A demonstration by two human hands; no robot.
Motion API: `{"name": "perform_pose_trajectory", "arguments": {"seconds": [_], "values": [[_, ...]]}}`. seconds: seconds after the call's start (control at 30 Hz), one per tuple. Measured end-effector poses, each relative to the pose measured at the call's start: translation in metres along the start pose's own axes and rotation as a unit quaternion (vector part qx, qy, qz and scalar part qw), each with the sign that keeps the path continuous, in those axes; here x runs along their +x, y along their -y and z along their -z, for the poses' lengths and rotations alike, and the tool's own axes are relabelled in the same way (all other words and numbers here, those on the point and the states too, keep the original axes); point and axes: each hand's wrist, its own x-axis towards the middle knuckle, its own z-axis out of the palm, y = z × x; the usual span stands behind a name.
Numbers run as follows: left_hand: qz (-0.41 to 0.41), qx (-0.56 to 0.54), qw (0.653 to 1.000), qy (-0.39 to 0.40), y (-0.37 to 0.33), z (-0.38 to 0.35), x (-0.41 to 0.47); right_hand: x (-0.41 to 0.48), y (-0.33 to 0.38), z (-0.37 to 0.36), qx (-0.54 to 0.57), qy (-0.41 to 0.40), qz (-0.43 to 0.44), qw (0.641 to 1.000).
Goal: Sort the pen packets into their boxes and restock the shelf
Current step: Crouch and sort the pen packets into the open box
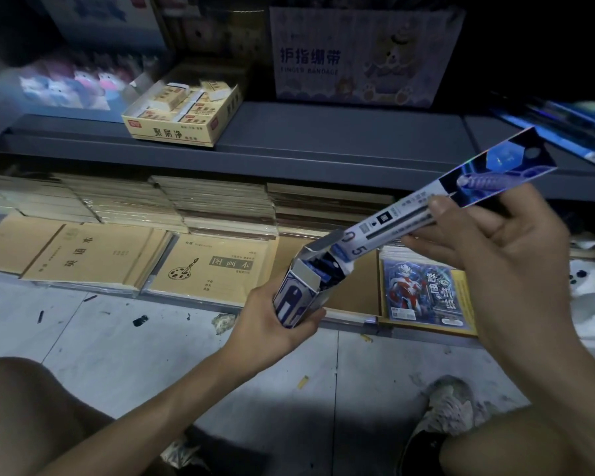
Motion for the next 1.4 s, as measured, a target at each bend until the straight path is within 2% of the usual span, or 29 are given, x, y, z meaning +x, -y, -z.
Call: {"name": "perform_pose_trajectory", "arguments": {"seconds": [0.23,0.6,1.0,1.2,1.4], "values": [[0.007,-0.003,1.000,-0.015,-0.003,-0.003,0.001,-0.011,-0.007,0.001,-0.051,-0.003,0.078,0.996],[-0.003,-0.007,1.000,-0.022,-0.003,-0.004,0.001,-0.012,-0.009,0.000,-0.013,0.013,0.061,0.998],[-0.009,-0.021,0.999,-0.031,0.000,-0.002,0.002,-0.019,-0.014,-0.005,-0.080,0.012,0.091,0.993],[-0.025,-0.011,0.999,-0.019,-0.003,-0.003,0.003,-0.020,-0.025,-0.007,-0.095,0.039,0.063,0.993],[-0.036,0.015,0.999,-0.007,-0.004,-0.007,0.001,-0.015,-0.042,-0.017,-0.216,0.055,-0.006,0.975]]}}
